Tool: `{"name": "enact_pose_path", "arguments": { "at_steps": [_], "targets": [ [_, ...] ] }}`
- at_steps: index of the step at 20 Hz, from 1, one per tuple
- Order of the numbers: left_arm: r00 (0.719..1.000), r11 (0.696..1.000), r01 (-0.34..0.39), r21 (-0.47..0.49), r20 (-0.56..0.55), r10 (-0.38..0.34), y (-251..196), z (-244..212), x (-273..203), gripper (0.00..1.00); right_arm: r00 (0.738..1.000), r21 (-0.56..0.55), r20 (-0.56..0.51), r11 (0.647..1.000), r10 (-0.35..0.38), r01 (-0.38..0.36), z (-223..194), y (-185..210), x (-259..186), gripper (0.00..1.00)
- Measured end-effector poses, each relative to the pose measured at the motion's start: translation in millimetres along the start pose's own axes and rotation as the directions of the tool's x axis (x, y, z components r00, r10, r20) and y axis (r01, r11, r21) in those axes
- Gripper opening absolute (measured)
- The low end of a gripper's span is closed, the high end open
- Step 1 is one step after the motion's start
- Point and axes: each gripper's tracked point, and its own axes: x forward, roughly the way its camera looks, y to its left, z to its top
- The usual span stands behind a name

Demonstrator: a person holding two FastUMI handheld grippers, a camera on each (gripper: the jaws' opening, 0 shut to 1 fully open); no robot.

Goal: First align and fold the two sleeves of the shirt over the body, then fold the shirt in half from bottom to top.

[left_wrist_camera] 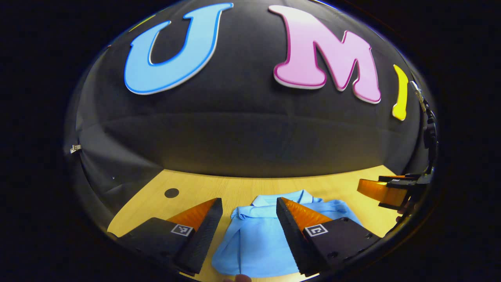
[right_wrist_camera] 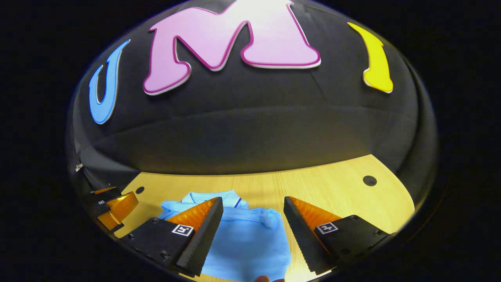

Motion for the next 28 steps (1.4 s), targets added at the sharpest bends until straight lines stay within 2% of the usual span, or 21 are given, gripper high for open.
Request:
{"name": "enact_pose_path", "arguments": {
  "at_steps": [7, 11, 13, 20, 23, 28],
  "targets": [
    [0.997, 0.998, 0.026, -0.057, 0.079, -0.022, -1.1, 37.4, -130.5, 0.88, 0.994, -0.017, 0.109, 1.0, 0.007, -0.005, 46.6, 16.9, -110.2, 0.97],
    [0.995, 0.998, 0.048, -0.049, 0.092, -0.044, 6.4, 39.6, -188.7, 0.88, 0.991, -0.029, 0.133, 0.999, 0.025, -0.022, 54.4, 27.8, -167.2, 0.97],
    [0.995, 0.997, 0.061, -0.036, 0.083, -0.058, 10.0, 37.5, -212.7, 0.92, 0.989, -0.026, 0.144, 0.999, 0.029, -0.026, 56.2, 32.0, -193.4, 0.98],
    [0.99, 0.996, 0.085, -0.02, 0.117, -0.082, 11.3, 41.5, -277.5, 0.92, 0.978, -0.048, 0.209, 0.999, 0.03, -0.02, 65.8, 35.5, -266.6, 0.97],
    [0.988, 0.996, 0.088, 0.017, 0.123, -0.089, 15.5, 40.3, -295.8, 0.92, 0.975, -0.052, 0.219, 0.999, 0.026, -0.015, 63.0, 35.0, -291.6, 0.97],
    [0.989, 0.997, 0.082, 0.012, 0.121, -0.083, 24.7, 31.6, -313.8, 0.92, 0.973, -0.082, 0.229, 0.997, 0.029, -0.01, 53.4, 41.6, -311.2, 0.97]
  ]
}}
